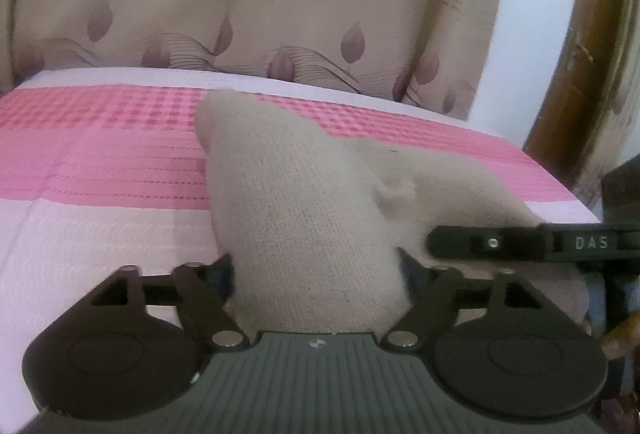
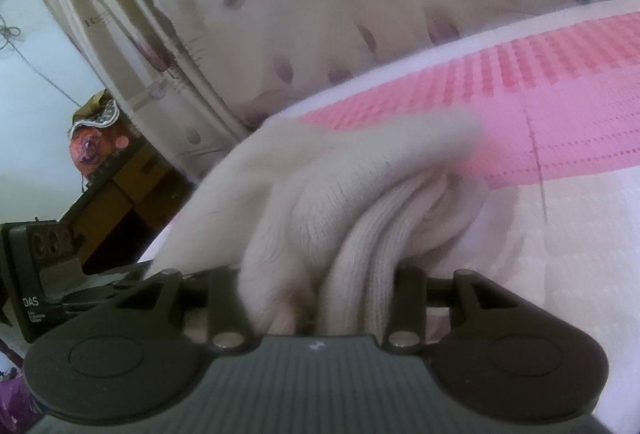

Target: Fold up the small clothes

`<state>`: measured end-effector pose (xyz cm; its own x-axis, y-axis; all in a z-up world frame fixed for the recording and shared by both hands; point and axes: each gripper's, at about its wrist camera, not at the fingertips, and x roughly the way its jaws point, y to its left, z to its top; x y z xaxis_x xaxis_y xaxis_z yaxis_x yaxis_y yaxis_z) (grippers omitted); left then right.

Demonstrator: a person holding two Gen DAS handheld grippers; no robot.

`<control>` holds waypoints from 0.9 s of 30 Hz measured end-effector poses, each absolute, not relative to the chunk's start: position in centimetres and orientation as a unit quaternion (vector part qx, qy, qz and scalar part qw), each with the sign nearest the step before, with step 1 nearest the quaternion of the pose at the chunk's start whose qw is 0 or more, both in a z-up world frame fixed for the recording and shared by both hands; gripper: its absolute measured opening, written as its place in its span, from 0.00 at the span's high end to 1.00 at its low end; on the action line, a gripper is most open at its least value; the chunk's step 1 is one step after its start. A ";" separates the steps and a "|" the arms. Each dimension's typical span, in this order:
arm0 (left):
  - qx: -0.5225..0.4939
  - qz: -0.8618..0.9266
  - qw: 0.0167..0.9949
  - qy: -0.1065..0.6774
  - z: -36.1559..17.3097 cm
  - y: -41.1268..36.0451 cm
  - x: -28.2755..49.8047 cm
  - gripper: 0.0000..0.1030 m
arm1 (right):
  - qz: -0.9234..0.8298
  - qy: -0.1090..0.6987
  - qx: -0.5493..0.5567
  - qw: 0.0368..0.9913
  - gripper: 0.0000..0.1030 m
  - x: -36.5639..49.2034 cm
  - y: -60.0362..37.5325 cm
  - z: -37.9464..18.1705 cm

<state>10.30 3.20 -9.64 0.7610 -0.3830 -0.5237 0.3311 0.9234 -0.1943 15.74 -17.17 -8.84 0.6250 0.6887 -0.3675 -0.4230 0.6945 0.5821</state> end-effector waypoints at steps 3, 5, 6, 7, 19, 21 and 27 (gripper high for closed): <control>-0.025 -0.173 0.947 0.270 -9.5 3.3 9.8 0.03 | 0.309 0.295 0.234 0.874 0.55 15.4 -17.6 -9.3; -0.007 -0.169 0.950 0.262 -9.4 3.2 9.5 0.00 | 0.302 0.292 0.233 0.877 0.53 15.0 -17.8 -9.4; -0.002 -0.167 0.951 0.260 -9.4 3.1 9.4 0.00 | 0.297 0.290 0.230 0.880 0.52 14.7 -17.9 -9.4; 0.000 -0.166 0.952 0.258 -9.5 3.1 9.3 0.00 | 0.293 0.287 0.225 0.884 0.52 14.4 -18.0 -9.4; 0.049 -0.101 0.974 0.196 -8.9 1.5 6.5 0.00 | 0.201 0.235 0.139 0.941 0.41 9.1 -17.4 -9.5; 0.056 -0.090 0.978 0.181 -8.4 1.2 5.9 0.00 | 0.187 0.230 0.121 0.947 0.35 8.4 -17.2 -9.8; 0.035 -0.065 0.986 0.151 -6.4 1.2 4.3 0.00 | 0.139 0.179 0.052 0.973 0.32 4.9 -16.0 -8.1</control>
